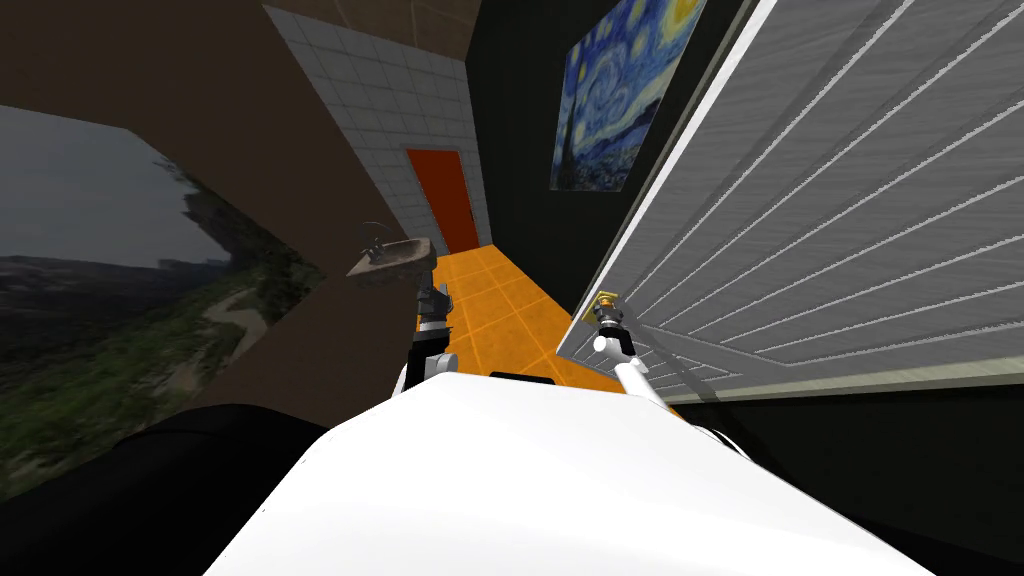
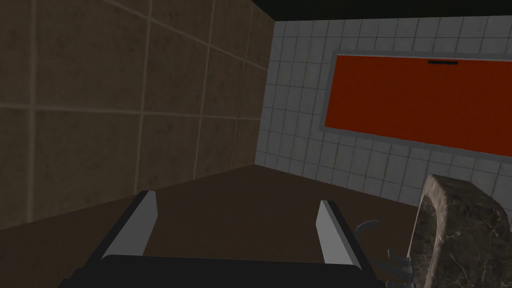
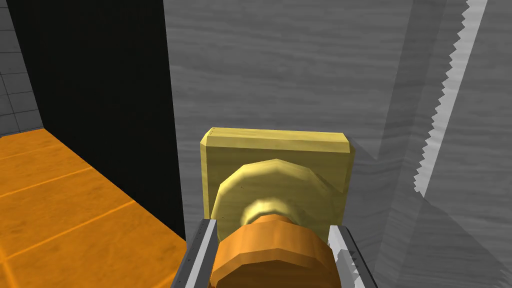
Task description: Pull the door open
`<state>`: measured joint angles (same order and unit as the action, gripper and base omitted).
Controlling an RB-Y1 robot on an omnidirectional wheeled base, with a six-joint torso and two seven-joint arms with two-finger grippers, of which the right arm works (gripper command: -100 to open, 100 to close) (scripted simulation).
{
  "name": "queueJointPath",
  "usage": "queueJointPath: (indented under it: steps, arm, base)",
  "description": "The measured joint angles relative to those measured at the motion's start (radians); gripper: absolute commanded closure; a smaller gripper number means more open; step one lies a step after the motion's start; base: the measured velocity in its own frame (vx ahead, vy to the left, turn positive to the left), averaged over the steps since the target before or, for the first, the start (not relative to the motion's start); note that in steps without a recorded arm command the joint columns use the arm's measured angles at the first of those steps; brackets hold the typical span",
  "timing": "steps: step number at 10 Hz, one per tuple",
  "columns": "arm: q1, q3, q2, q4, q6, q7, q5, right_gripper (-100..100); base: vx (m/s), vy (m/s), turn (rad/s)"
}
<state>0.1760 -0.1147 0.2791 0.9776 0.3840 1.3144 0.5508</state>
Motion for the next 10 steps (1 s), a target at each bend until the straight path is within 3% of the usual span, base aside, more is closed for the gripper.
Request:
queueJointPath:
  steps: [4,10]
  arm:
    - [-0.017,0.028,0.009,0.016,-0.005,0.02,-0.003,100]
    - [-0.036,0.094,0.043,0.042,-0.003,0.073,-0.012,100]
  base:
    - [-0.146,-0.037,0.08]
    - [-0.205,-0.054,0.097]
